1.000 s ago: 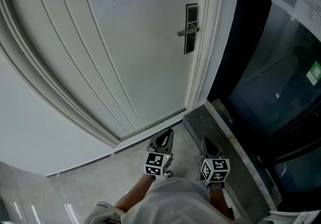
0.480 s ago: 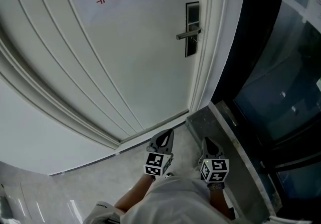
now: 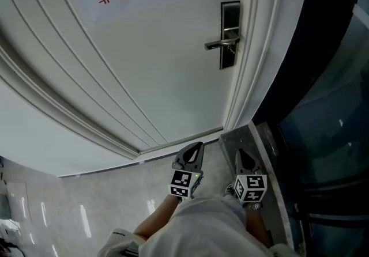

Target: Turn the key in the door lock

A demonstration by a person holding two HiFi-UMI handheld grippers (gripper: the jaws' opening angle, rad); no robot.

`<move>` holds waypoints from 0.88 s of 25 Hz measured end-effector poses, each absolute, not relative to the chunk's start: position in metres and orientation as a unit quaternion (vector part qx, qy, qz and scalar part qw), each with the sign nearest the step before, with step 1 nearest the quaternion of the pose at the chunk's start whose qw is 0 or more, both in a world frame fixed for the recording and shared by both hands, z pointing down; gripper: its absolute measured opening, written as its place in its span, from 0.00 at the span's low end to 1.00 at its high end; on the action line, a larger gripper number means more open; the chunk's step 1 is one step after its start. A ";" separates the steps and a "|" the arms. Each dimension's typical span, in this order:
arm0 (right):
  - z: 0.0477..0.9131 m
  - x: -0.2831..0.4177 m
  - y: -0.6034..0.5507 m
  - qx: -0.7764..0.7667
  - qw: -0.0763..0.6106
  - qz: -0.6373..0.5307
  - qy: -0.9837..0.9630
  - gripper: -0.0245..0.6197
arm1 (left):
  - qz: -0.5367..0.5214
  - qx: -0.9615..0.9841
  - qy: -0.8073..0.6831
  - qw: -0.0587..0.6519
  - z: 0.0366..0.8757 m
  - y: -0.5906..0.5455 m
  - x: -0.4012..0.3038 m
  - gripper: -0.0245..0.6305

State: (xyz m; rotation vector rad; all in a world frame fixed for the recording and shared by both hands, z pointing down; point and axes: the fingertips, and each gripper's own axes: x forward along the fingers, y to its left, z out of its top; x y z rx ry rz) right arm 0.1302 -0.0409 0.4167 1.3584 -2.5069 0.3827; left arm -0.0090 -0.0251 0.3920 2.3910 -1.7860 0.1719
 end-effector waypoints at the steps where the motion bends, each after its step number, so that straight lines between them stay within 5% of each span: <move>1: 0.415 0.135 -0.051 0.464 0.131 0.130 -0.867 0.04 | 0.057 0.793 -0.602 0.073 0.389 -0.031 -0.006 0.05; 22: 0.413 0.204 -0.141 0.408 0.193 0.019 -0.892 0.04 | 0.039 0.748 -0.657 0.085 0.387 -0.120 0.063 0.05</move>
